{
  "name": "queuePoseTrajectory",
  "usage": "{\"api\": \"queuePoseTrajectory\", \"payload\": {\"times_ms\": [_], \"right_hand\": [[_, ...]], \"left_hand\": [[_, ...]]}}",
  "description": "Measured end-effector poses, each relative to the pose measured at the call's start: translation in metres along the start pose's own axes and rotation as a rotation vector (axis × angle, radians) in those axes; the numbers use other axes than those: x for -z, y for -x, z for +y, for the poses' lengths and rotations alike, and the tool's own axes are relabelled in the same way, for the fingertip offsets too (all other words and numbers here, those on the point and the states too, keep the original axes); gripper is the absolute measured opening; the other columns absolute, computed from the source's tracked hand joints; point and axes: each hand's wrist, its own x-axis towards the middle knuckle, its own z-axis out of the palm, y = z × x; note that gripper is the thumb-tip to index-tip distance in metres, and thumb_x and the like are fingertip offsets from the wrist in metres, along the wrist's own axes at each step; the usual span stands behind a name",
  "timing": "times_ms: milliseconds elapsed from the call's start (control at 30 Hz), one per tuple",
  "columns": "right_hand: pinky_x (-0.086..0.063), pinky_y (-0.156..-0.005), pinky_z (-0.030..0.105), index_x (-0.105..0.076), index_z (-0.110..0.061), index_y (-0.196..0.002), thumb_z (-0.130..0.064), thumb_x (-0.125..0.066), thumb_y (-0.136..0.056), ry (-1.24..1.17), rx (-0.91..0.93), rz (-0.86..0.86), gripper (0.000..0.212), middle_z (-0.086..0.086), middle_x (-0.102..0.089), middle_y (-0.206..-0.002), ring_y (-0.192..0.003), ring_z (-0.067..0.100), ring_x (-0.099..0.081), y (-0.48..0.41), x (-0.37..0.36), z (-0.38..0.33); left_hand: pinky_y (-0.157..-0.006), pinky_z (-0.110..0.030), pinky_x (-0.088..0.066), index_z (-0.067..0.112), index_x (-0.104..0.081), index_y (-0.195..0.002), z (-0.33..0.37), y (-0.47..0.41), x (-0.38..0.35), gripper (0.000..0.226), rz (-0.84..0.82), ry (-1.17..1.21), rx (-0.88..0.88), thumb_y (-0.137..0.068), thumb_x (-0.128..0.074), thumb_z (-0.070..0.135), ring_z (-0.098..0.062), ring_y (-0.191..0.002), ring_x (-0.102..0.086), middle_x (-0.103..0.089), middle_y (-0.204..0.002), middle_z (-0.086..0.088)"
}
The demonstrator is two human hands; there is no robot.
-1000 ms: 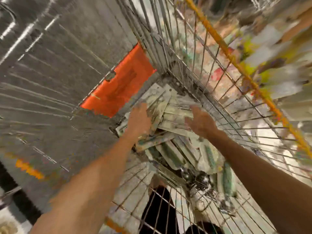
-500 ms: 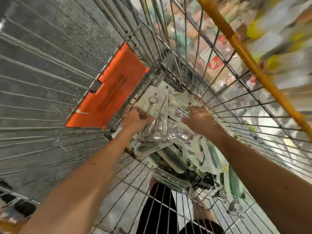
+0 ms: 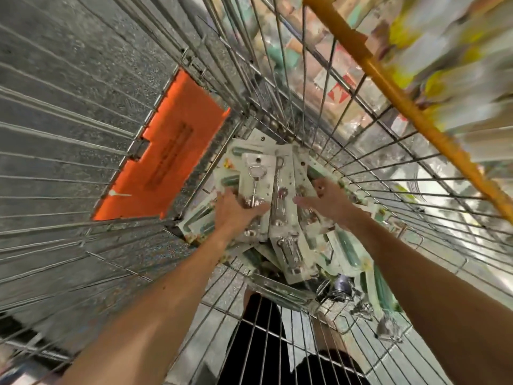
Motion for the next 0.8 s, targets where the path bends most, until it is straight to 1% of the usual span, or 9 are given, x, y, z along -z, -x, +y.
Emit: {"api": "queuePoseTrajectory", "payload": {"times_ms": [67, 167, 300, 400, 433, 500, 633, 700, 800], "right_hand": [[-0.055, -0.068, 0.027, -0.066, -0.010, -0.111, -0.031, -0.080, -0.079, -0.077, 0.009, -0.062, 0.041, 0.006, -0.070, -0.108, -0.087, 0.020, -0.066, -0.004, -0.006, 0.001], [-0.045, -0.052, 0.011, -0.057, -0.023, -0.100, -0.023, -0.074, -0.086, -0.135, 0.024, -0.071, 0.022, -0.010, -0.061, -0.084, -0.070, 0.003, -0.056, -0.001, -0.009, -0.001], [-0.050, -0.063, 0.018, -0.069, -0.017, -0.106, -0.020, -0.078, -0.083, -0.173, 0.038, -0.063, 0.026, 0.001, -0.072, -0.102, -0.084, 0.013, -0.068, 0.010, -0.007, 0.005], [-0.051, -0.053, 0.013, -0.065, -0.013, -0.116, -0.013, -0.073, -0.086, -0.236, 0.073, -0.096, 0.031, 0.008, -0.071, -0.114, -0.083, 0.016, -0.070, 0.038, -0.001, 0.009], [-0.050, -0.053, 0.010, -0.059, -0.009, -0.126, -0.012, -0.072, -0.087, -0.278, 0.083, -0.110, 0.041, 0.005, -0.065, -0.121, -0.086, 0.017, -0.068, 0.050, 0.001, 0.011], [-0.047, -0.075, 0.010, -0.039, -0.007, -0.144, -0.019, -0.072, -0.087, -0.320, 0.105, -0.109, 0.067, -0.003, -0.049, -0.130, -0.101, 0.015, -0.061, 0.073, 0.004, 0.017], [-0.041, -0.104, 0.035, -0.034, -0.015, -0.149, -0.040, -0.076, -0.081, -0.322, 0.106, -0.100, 0.084, 0.000, -0.045, -0.146, -0.115, 0.016, -0.059, 0.123, 0.012, 0.019], [-0.046, -0.104, 0.043, -0.051, -0.016, -0.137, -0.042, -0.078, -0.078, -0.352, 0.134, -0.113, 0.070, -0.001, -0.059, -0.136, -0.106, 0.013, -0.065, 0.149, 0.017, 0.026], [-0.059, -0.073, 0.022, -0.066, -0.019, -0.102, -0.023, -0.072, -0.085, -0.456, 0.217, -0.132, 0.019, -0.004, -0.073, -0.102, -0.081, 0.004, -0.071, 0.196, 0.026, 0.036]], "left_hand": [[-0.102, -0.035, -0.045, 0.010, -0.040, -0.143, 0.000, 0.001, -0.003, 0.095, -0.118, 0.052, 0.011, -0.070, -0.084, 0.052, -0.026, -0.121, -0.054, -0.053, -0.136, -0.008], [-0.089, -0.030, -0.052, 0.016, -0.050, -0.132, -0.003, -0.004, -0.007, 0.071, -0.155, 0.180, -0.017, -0.073, -0.085, 0.034, -0.017, -0.106, -0.061, -0.063, -0.118, 0.004], [-0.073, -0.028, -0.056, 0.022, -0.056, -0.126, 0.004, 0.002, 0.001, 0.073, -0.280, 0.258, -0.046, -0.063, -0.086, 0.043, -0.020, -0.104, -0.065, -0.068, -0.114, 0.003], [-0.058, -0.018, -0.055, 0.023, -0.057, -0.121, 0.017, 0.015, 0.007, 0.056, -0.291, 0.237, -0.065, -0.073, -0.085, 0.033, -0.011, -0.095, -0.065, -0.067, -0.112, 0.006], [-0.060, -0.020, -0.058, 0.023, -0.057, -0.117, 0.021, 0.022, 0.009, 0.054, -0.290, 0.247, -0.068, -0.072, -0.086, 0.031, -0.011, -0.094, -0.066, -0.068, -0.111, 0.005], [-0.079, -0.035, -0.061, 0.023, -0.058, -0.114, 0.027, 0.036, 0.014, 0.057, -0.322, 0.269, -0.066, -0.067, -0.089, 0.034, -0.016, -0.100, -0.067, -0.070, -0.112, 0.003], [-0.097, -0.045, -0.053, 0.021, -0.060, -0.123, 0.034, 0.076, 0.023, 0.081, -0.345, 0.231, -0.138, -0.055, -0.093, 0.050, -0.018, -0.109, -0.067, -0.070, -0.118, 0.002], [-0.099, -0.049, -0.052, 0.019, -0.053, -0.134, 0.033, 0.097, 0.023, 0.101, -0.353, 0.242, -0.136, -0.050, -0.094, 0.057, -0.021, -0.114, -0.065, -0.066, -0.127, 0.000], [-0.101, -0.052, -0.049, 0.021, -0.046, -0.141, 0.033, 0.136, 0.022, 0.109, -0.365, 0.269, -0.158, -0.049, -0.096, 0.054, -0.024, -0.117, -0.064, -0.064, -0.132, -0.002]]}}
